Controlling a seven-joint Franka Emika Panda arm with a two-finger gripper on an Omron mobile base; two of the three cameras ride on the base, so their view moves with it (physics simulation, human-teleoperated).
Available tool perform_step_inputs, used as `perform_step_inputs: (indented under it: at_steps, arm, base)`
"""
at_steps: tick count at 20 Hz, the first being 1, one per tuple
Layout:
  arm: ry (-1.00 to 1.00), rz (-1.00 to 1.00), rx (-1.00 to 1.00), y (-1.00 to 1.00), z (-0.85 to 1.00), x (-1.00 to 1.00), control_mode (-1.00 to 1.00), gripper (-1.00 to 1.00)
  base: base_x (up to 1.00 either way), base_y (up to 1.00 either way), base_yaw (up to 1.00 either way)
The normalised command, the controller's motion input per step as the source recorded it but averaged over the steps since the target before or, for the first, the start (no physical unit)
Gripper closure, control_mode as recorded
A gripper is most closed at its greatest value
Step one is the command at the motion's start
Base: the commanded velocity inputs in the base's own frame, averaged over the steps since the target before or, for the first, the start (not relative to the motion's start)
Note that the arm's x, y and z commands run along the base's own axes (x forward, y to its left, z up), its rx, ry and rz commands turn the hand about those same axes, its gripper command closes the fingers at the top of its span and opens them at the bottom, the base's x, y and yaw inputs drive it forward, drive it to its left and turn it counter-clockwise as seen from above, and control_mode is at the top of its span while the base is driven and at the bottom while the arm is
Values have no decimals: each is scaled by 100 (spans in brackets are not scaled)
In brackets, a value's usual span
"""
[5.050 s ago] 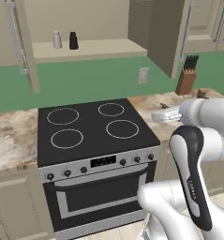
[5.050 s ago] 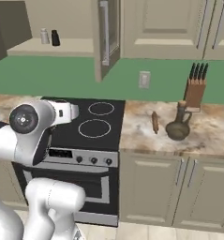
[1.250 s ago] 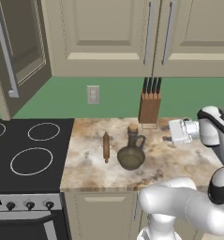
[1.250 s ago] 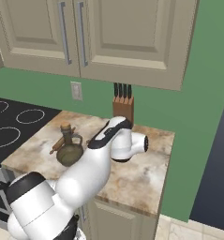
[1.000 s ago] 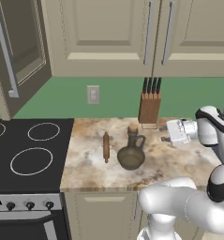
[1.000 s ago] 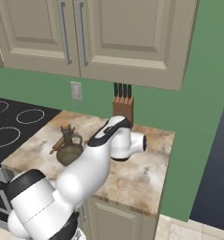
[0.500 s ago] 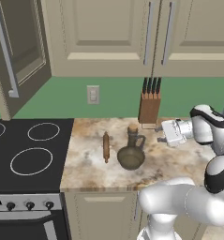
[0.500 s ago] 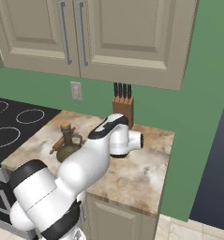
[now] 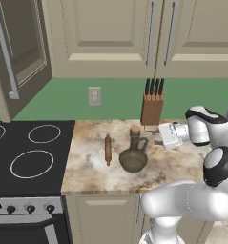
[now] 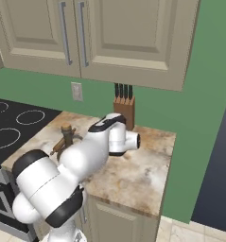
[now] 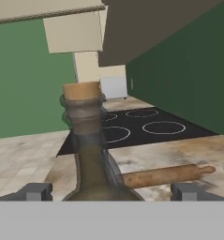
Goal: There are various items on the counter. Only move the condiments/shakers into the cabinet.
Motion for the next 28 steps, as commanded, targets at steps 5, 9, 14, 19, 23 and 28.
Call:
perform_step_inputs:
  at_steps: [5, 9, 14, 19, 23, 28]
  arm:
    - [0, 0, 0, 17, -12, 11, -100, -100]
    - [0, 0, 0, 9, -8, 2, -100, -100]
    - [0, 0, 0, 0, -6, 0, -100, -100]
    - [0, 0, 0, 9, -8, 3, -100, -100]
    - [0, 0, 0, 9, -9, 6, -100, -100]
    - [0, 0, 0, 5, -8, 11, -100, -100]
  base:
    - [0, 0, 0]
    - [0, 0, 0]
    - [0, 0, 0]
    - [0, 0, 0]
    - [0, 0, 0]
    - [0, 0, 0]
